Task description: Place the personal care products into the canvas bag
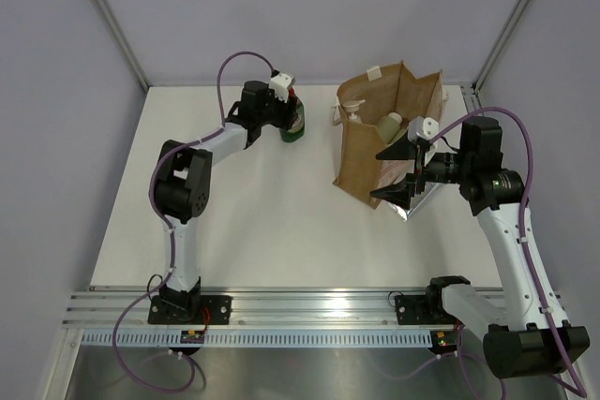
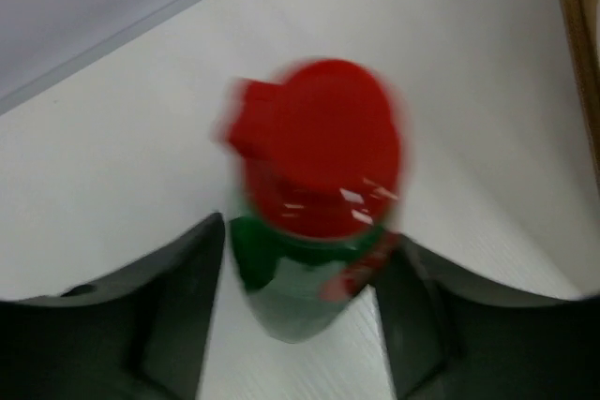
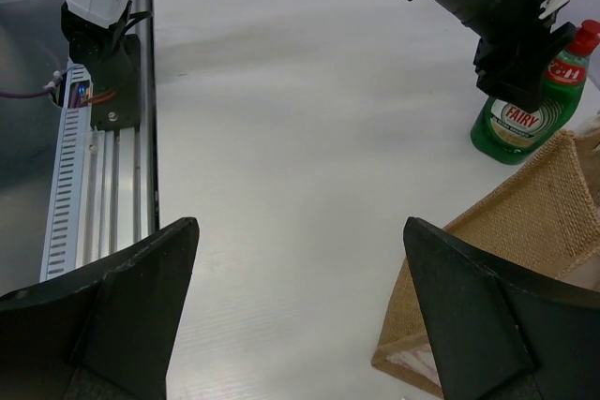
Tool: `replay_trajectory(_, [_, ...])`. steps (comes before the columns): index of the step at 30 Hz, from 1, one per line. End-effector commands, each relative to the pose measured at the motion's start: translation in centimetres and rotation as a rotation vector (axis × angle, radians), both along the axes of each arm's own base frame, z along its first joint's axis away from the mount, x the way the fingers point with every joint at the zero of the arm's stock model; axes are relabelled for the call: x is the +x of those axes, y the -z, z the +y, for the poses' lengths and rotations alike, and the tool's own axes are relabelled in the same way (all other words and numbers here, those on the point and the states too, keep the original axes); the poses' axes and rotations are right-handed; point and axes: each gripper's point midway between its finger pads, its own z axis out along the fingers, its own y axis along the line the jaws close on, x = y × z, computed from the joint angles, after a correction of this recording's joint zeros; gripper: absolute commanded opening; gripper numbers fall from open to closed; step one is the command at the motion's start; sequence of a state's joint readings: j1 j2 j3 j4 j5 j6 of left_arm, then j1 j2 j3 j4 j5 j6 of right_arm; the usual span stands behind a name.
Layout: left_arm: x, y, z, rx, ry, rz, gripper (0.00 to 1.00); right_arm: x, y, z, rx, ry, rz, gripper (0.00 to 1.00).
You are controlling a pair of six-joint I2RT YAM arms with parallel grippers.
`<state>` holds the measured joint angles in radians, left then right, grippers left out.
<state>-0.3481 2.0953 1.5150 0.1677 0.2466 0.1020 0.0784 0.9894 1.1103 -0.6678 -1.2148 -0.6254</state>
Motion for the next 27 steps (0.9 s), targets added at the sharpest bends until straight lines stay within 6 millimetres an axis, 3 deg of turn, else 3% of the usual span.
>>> replay_trajectory(1, [1.5, -3.8, -1.0, -0.108, 0.041, -0.094, 0.5, 0.2, -0.2, 0.1, 0.008, -0.022, -0.038, 0.99])
replay_trajectory(3, [1.2, -4.1, -1.0, -0.152, 0.055, -0.076, 0.3, 0.2, -0.1, 0.1, 0.008, -0.026, -0.033, 0.99])
replay_trajectory(6, [0.0, -5.9, -1.3, -0.236, 0.079, -0.065, 0.08, 0.0, 0.1, 0.2, 0.007, -0.035, -0.029, 0.99])
replay_trajectory(8, [-1.0, -8.6, -1.3, -0.295, 0.106, -0.089, 0.0, -0.1, 0.2, 0.2, 0.007, -0.035, -0.021, 0.99])
replay_trajectory(10, [-2.9, -9.1, -1.7, -0.346, 0.144, -0.045, 0.0, 0.0, 0.4, 0.2, 0.006, -0.027, 0.001, 0.99])
replay_trajectory(11, [-4.2, -11.3, -1.9, -0.374, 0.178, -0.068, 0.0, 0.0, 0.6, 0.1, 0.004, -0.025, 0.01, 1.0])
replay_trajectory(13, [-6.2, -11.4, -2.1, -0.425, 0.196, -0.019, 0.0, 0.4, 0.8, 0.0, -0.013, -0.01, 0.028, 0.99])
replay_trajectory(14, [-7.6, -13.3, -2.2, -0.454, 0.232, -0.031, 0.0, 0.2, 1.3, -0.1, -0.026, -0.006, 0.064, 0.98])
replay_trajectory(16, [-9.6, -12.8, -2.3, -0.496, 0.245, 0.032, 0.0, 0.7, 1.6, -0.2, -0.064, 0.013, 0.076, 0.97])
replay_trajectory(18, [-11.8, -14.5, -2.6, -0.55, 0.292, 0.043, 0.0, 0.5, 2.4, -0.3, -0.105, 0.016, 0.114, 0.96])
replay_trajectory(20, [-14.2, -13.9, -2.8, -0.585, 0.329, 0.083, 0.0, 0.0, 3.2, 0.2, -0.127, -0.001, 0.163, 0.95])
replay_trajectory(22, [-16.4, -15.0, -3.0, -0.596, 0.369, 0.065, 0.0, -0.6, 4.0, 1.1, -0.148, -0.029, 0.187, 0.95])
replay_trajectory(23, [-17.6, -13.8, -3.0, -0.591, 0.376, 0.095, 0.0, -0.4, 4.0, 1.6, -0.151, -0.03, 0.167, 0.95])
replay_trajectory(25, [-19.6, -14.2, -3.2, -0.594, 0.412, 0.096, 0.0, -0.2, 5.0, 2.3, -0.167, 0.018, 0.228, 0.95])
replay_trajectory(27, [-21.8, -13.0, -3.6, -0.609, 0.446, 0.148, 0.0, 0.3, 5.5, 3.9, -0.162, 0.058, 0.244, 0.95])
